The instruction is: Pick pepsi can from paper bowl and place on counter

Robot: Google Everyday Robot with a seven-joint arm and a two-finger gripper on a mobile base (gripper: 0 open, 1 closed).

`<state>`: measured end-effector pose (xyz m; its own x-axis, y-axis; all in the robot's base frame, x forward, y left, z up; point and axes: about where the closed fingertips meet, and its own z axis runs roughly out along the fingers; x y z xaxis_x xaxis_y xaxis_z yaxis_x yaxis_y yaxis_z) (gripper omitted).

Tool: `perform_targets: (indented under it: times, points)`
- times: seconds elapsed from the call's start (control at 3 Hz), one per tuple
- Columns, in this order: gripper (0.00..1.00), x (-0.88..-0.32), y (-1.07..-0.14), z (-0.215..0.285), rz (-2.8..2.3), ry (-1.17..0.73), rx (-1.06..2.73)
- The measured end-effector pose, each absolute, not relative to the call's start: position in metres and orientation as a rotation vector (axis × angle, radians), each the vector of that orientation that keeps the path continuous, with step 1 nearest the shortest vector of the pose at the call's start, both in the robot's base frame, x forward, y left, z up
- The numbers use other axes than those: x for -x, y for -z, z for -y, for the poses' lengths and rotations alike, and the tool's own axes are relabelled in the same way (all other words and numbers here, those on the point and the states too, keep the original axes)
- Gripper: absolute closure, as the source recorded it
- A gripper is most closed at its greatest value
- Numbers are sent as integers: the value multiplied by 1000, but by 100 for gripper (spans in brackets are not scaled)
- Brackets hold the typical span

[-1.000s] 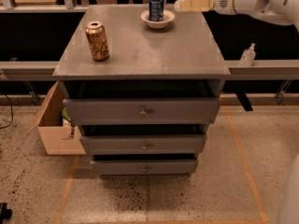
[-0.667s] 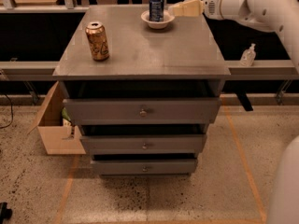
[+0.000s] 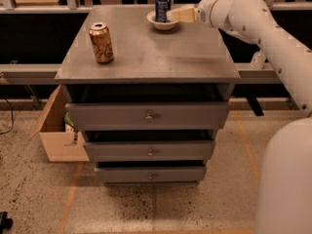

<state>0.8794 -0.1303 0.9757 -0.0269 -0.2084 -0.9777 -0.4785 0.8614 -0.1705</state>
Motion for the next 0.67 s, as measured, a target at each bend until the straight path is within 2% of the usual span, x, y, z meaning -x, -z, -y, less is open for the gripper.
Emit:
perform_targets:
  times: [0.67]
  points:
    - [0, -941, -952, 105, -1583, -286, 478]
